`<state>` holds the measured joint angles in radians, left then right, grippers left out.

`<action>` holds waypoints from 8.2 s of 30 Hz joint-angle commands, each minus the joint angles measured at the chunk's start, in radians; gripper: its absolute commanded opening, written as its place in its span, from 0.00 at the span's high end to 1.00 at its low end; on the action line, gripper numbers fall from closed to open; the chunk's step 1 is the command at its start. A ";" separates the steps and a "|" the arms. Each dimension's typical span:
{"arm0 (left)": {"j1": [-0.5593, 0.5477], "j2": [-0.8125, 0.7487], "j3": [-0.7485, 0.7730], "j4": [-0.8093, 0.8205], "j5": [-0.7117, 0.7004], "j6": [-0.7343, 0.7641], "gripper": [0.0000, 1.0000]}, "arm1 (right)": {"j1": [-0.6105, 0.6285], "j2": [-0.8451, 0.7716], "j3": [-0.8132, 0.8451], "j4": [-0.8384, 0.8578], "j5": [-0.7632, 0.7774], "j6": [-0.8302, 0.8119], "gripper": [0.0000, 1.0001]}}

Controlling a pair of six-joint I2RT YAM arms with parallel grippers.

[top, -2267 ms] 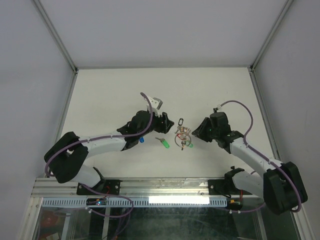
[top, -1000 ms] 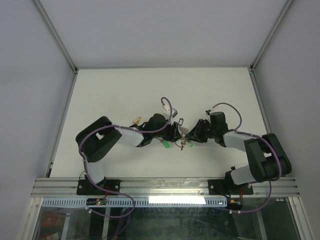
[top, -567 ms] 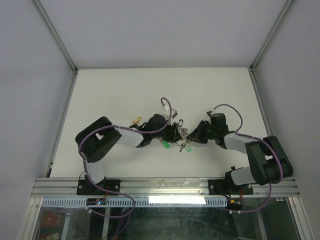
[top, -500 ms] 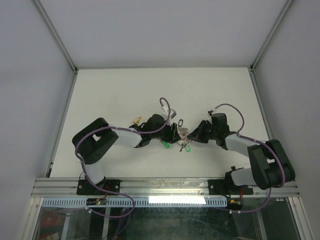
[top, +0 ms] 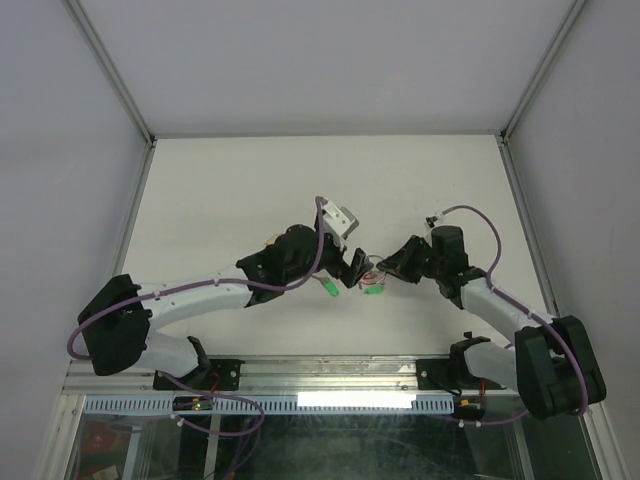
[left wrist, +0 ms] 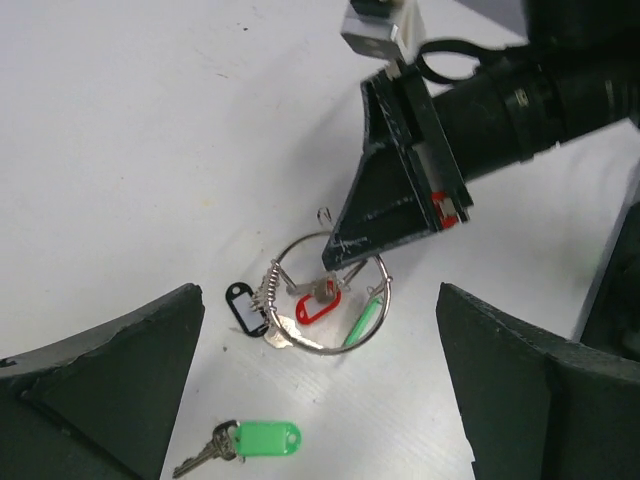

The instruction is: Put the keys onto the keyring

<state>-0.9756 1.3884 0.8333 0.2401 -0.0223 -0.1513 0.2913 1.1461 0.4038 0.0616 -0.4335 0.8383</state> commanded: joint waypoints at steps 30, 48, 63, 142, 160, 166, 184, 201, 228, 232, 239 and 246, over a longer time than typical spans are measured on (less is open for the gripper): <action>-0.203 -0.092 -0.238 0.275 0.006 0.964 0.36 | -0.009 -0.169 0.147 -0.087 -0.085 0.155 1.00; -0.226 0.190 -0.135 0.430 -0.196 1.080 0.77 | -0.009 -0.205 0.154 -0.115 -0.103 0.170 1.00; -0.227 0.051 -0.145 0.314 -0.179 1.000 1.00 | -0.010 -0.271 0.283 -0.378 0.065 -0.024 0.62; 0.153 -0.498 -0.257 0.481 0.650 0.046 1.00 | 0.334 -0.465 0.183 0.363 -0.349 -0.731 0.72; 0.154 -0.633 -0.238 0.216 0.373 0.133 0.62 | 0.360 -0.340 0.577 -0.498 -0.039 -1.153 1.00; 0.154 -0.789 -0.229 0.046 0.134 0.220 0.46 | 0.417 -0.028 0.860 -0.901 0.244 -1.099 1.00; 0.154 -0.845 -0.285 -0.076 0.132 0.261 0.47 | 0.577 0.234 1.138 -1.193 0.542 -1.000 1.00; 0.153 -0.645 -0.205 0.053 0.393 0.234 0.44 | 0.577 -0.119 0.887 -0.865 0.137 -1.162 1.00; 0.153 -0.358 0.052 -0.203 0.647 0.417 0.59 | 0.577 -0.063 0.906 -0.928 0.041 -1.260 1.00; 0.153 -0.330 0.093 -0.296 0.654 0.477 0.64 | 0.576 -0.055 0.911 -0.926 0.039 -1.259 1.00; 0.151 -0.311 0.129 -0.384 0.651 0.539 0.71 | 0.577 -0.048 0.912 -0.914 0.027 -1.244 1.00; 0.152 -0.309 0.141 -0.421 0.642 0.566 0.89 | 0.577 -0.048 0.910 -0.889 0.019 -1.230 1.00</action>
<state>-0.8291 1.0866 0.9188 -0.1677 0.6056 0.3706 0.8658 1.1069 1.2785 -0.9020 -0.3828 -0.4061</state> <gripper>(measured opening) 0.167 0.031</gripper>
